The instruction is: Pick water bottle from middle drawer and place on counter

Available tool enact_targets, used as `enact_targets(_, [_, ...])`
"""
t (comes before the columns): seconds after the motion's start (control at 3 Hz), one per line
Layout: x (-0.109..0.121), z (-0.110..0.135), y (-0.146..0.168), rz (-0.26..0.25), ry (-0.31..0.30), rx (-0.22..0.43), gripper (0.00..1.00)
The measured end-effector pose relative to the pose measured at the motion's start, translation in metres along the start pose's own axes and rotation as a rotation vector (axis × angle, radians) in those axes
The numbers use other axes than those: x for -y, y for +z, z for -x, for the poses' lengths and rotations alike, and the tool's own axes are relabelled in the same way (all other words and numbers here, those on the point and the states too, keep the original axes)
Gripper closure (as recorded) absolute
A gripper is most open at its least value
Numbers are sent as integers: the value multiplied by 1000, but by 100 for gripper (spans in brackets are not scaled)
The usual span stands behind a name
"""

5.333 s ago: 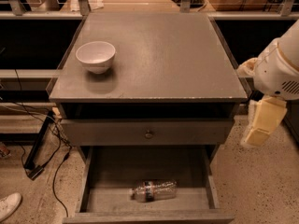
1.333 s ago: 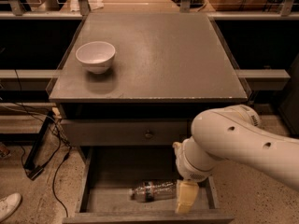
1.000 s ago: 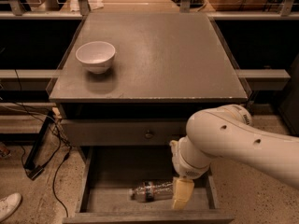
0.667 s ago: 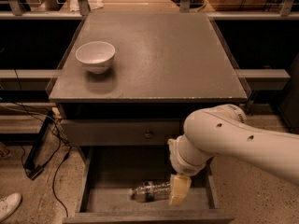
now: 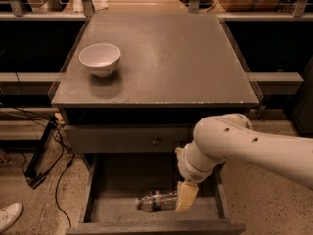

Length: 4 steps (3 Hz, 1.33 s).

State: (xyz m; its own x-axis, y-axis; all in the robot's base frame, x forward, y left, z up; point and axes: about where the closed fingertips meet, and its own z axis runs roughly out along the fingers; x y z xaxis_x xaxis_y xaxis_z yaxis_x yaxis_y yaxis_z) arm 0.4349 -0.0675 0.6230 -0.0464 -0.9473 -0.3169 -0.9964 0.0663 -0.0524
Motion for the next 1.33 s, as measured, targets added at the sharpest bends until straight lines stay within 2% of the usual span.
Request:
enact_targets(0.33, [-8, 8, 28, 35, 6, 25, 0])
enact_targets(0.67, [5, 22, 76, 62, -14, 50, 0])
enact_targets(1.0, [-1, 23, 78, 64, -9, 50, 0])
enact_targets(1.33, [-3, 23, 95, 52, 4, 30, 0])
